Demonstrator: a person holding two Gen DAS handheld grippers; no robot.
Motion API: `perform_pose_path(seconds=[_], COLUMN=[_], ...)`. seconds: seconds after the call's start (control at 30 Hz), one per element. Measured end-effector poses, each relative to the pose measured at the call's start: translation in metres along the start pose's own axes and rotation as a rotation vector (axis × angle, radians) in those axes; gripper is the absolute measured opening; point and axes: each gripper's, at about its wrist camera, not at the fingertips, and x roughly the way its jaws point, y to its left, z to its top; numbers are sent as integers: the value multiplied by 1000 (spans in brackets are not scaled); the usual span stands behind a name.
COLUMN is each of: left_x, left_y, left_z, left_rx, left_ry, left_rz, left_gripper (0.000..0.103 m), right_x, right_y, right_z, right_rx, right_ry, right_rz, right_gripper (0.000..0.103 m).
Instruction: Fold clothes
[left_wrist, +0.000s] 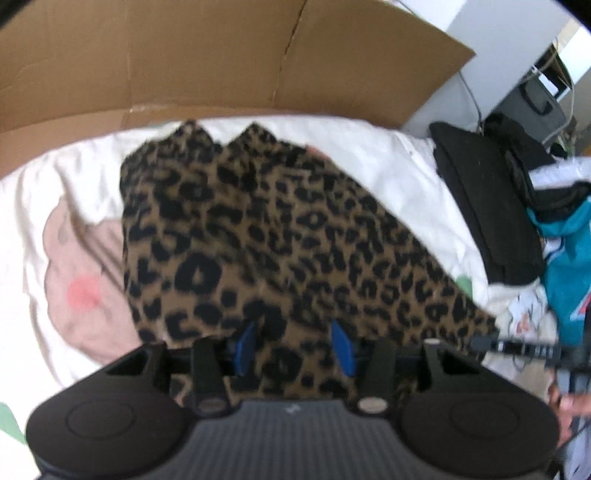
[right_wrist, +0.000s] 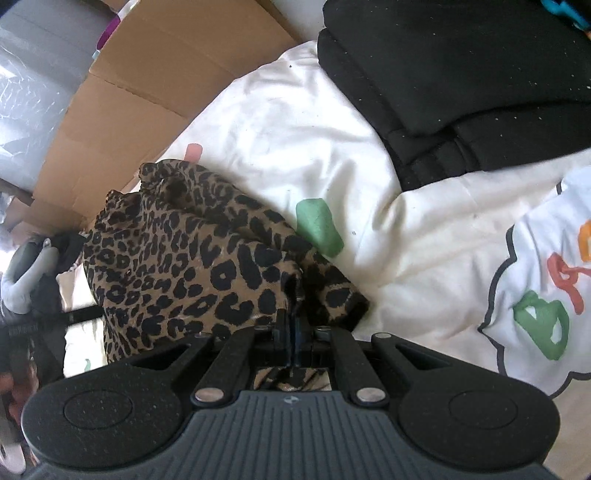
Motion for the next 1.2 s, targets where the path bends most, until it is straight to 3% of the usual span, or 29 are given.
perform_pose_path(seconds=[0.27, 0.4, 0.6, 0.87, 0.97, 1.07, 1.2], left_x=[13, 31, 59, 88, 105, 117, 123], left_y=[8, 5, 7, 9, 11, 15, 21], left_z=[65, 93, 126, 151, 150, 144, 140], left_rx=[-9, -38, -115, -215, -246, -280, -330], left_ry=[-21, -16, 6, 43, 87, 112, 92], left_rz=[36, 93, 171, 251, 296, 328, 323], left_gripper=[49, 56, 55, 54, 44, 39, 45], right_x=[-17, -23, -24, -26, -27, -29, -30], right_y=[6, -3, -5, -7, -8, -8, -8], right_z=[-1, -4, -11, -12, -13, -13, -12], right_rx=[-29, -1, -1, 0, -11, -23, -37], right_ry=[-50, -50, -55, -66, -69, -74, -74], right_rz=[10, -3, -4, 6, 14, 27, 46], right_gripper=[0, 0, 0, 0, 0, 0, 0])
